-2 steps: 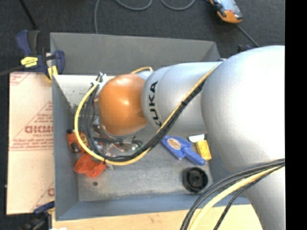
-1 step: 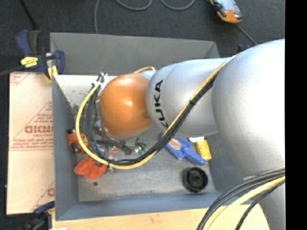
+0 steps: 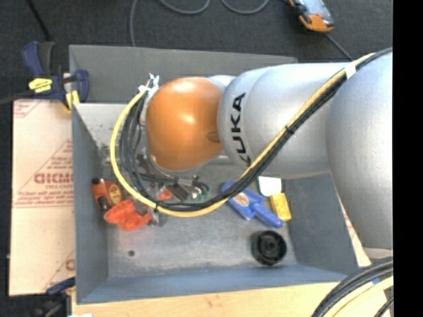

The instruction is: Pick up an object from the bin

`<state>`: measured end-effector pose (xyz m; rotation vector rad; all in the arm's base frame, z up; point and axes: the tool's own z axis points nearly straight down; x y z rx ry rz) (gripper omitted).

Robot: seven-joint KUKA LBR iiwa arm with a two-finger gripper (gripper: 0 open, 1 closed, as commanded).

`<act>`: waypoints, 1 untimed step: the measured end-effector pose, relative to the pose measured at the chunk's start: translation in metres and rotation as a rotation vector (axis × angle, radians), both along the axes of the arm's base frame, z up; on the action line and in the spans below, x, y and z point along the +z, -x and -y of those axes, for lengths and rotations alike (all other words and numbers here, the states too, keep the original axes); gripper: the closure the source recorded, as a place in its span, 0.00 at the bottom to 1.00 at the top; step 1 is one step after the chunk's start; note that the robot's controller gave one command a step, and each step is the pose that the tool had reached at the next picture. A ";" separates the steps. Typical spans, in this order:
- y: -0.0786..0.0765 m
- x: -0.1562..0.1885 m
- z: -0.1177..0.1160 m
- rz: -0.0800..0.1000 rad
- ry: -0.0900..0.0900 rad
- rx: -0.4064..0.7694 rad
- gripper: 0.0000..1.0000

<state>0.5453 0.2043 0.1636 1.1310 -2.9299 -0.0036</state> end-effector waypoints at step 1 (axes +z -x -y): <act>0.001 0.064 -0.003 0.003 0.001 0.094 1.00</act>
Offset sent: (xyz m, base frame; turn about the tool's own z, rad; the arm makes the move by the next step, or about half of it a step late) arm 0.0018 -0.0420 0.0493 -0.1021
